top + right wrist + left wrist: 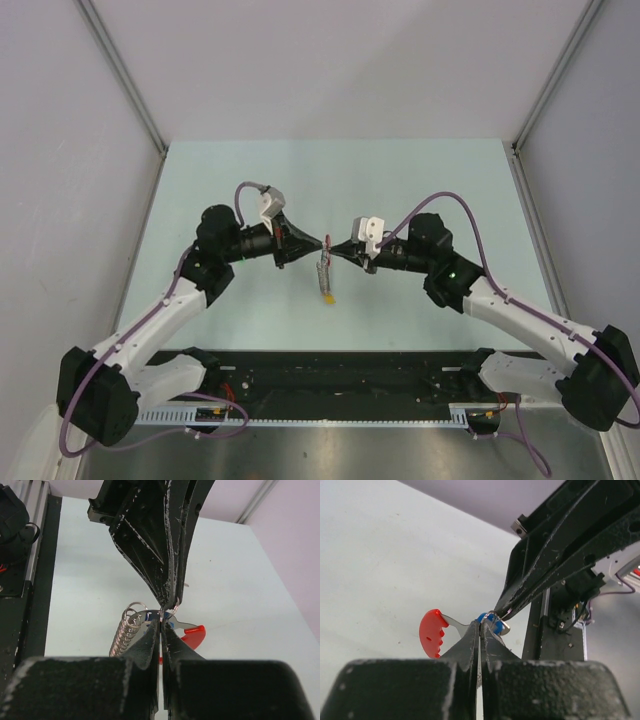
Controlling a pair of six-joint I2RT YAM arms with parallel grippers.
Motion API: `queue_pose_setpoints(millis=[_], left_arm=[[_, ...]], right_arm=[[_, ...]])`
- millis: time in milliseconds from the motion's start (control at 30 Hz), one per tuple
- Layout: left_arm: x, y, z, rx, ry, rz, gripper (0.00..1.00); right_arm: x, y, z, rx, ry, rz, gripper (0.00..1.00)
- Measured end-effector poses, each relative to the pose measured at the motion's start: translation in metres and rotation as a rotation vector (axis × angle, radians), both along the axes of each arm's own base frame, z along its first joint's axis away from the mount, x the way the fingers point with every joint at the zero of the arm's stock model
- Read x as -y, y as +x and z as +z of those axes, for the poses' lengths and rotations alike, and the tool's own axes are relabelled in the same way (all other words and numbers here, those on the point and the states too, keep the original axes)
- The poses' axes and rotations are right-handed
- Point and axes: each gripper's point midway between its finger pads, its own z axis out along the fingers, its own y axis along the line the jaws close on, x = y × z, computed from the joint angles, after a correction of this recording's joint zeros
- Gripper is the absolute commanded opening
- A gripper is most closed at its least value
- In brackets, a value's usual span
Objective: Put the keys on the keyring
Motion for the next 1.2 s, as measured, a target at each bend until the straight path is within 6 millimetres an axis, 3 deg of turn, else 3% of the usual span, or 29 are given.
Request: queue_pose_setpoints(millis=[300, 433, 667, 900, 1200], left_arm=[[-0.006, -0.001, 0.017, -0.007, -0.114, 0.075, 0.02], [-0.007, -0.001, 0.018, -0.007, -0.118, 0.077, 0.29], [-0.011, 0.004, 0.025, 0.062, -0.059, 0.056, 0.48], [-0.024, 0.006, 0.035, 0.210, 0.039, -0.022, 0.55], [-0.025, -0.024, 0.019, 0.322, 0.104, -0.203, 0.53]], right_arm=[[-0.014, -0.005, 0.011, 0.036, 0.003, -0.083, 0.00], [-0.014, -0.002, 0.013, 0.041, -0.013, -0.112, 0.00], [-0.011, -0.006, 0.013, 0.037, -0.083, -0.102, 0.00], [-0.004, -0.015, -0.003, 0.015, -0.190, -0.066, 0.00], [-0.005, -0.024, -0.013, -0.008, -0.254, -0.007, 0.00]])
